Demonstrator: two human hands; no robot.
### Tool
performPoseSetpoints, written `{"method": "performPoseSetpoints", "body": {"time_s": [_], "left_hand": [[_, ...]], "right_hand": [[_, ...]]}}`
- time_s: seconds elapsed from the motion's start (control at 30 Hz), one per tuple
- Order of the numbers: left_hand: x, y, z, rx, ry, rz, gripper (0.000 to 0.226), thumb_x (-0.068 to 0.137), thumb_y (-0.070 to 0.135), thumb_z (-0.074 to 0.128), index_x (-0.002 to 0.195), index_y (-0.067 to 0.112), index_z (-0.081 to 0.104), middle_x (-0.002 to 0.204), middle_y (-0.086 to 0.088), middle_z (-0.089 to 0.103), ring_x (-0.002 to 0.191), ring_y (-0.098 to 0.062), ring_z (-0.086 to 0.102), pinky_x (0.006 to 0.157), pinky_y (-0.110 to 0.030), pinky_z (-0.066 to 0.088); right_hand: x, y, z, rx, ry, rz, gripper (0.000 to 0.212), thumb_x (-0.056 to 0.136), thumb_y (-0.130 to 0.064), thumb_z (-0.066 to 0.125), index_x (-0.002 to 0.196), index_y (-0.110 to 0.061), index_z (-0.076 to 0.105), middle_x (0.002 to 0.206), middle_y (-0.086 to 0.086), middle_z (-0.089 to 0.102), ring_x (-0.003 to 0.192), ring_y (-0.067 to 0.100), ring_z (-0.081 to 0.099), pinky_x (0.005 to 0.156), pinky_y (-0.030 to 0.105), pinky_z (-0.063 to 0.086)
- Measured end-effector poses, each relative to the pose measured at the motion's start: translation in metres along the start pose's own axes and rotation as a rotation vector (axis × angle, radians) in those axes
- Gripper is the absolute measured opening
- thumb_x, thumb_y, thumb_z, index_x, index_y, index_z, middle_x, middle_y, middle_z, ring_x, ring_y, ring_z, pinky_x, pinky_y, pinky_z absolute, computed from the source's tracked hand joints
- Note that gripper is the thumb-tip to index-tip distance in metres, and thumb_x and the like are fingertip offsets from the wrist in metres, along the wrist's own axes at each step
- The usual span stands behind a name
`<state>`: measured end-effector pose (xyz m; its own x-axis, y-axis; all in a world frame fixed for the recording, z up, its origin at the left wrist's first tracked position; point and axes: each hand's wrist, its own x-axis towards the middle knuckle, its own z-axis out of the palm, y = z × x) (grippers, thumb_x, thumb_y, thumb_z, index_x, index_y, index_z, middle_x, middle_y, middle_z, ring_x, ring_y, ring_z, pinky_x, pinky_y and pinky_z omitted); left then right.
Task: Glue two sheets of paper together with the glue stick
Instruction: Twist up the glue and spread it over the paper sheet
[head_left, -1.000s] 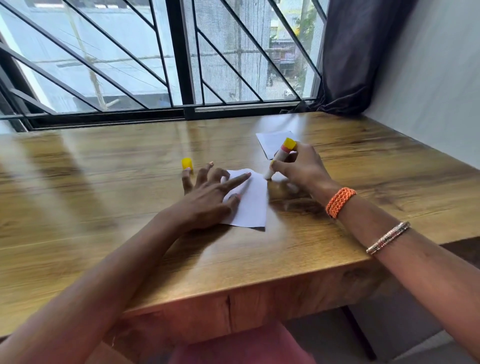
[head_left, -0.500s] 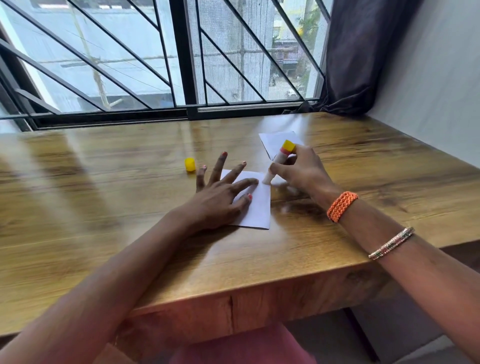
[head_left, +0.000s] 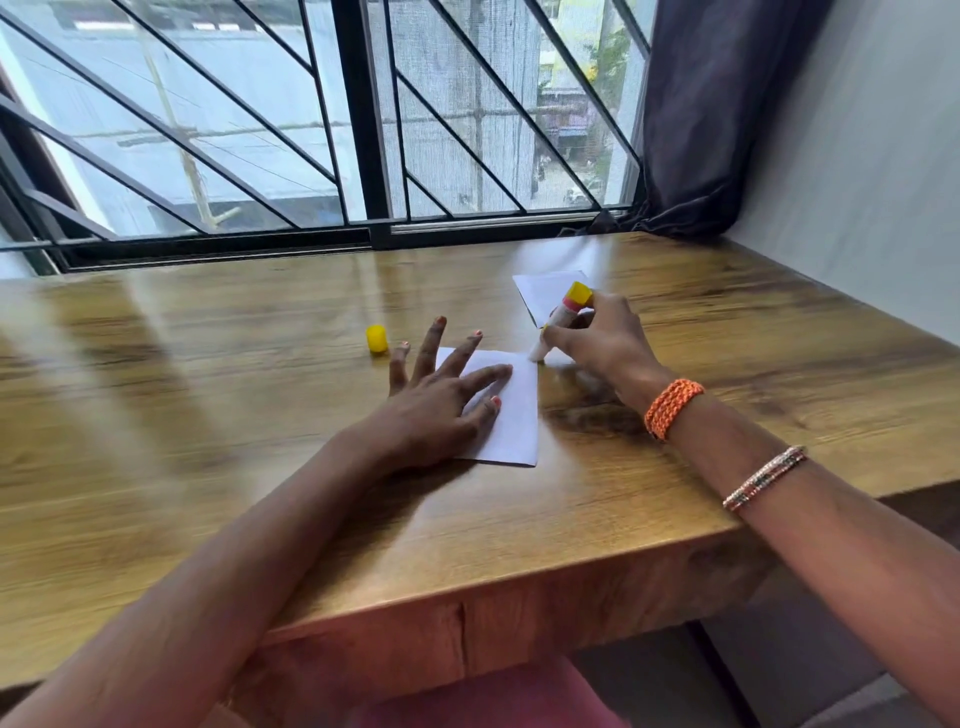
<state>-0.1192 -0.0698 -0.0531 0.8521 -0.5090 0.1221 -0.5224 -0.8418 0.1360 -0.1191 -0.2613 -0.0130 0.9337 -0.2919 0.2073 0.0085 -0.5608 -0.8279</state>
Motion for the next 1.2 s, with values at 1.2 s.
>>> {"method": "performPoseSetpoints", "body": {"time_s": [1.2], "left_hand": [[0.001,0.001,0.001,0.013,0.033,-0.023,0.044,0.094,0.048,0.028,0.138,0.05,0.026,0.159,0.006,0.0,0.141,-0.021,-0.025,0.11,-0.053,-0.016]], "right_hand": [[-0.061,0.001,-0.006,-0.064,0.009,-0.124,0.018,0.069,-0.028,0.072,0.076,-0.016,0.061,0.066,-0.009,0.064,0.068,0.009,0.063,0.064,0.03,0.052]]}}
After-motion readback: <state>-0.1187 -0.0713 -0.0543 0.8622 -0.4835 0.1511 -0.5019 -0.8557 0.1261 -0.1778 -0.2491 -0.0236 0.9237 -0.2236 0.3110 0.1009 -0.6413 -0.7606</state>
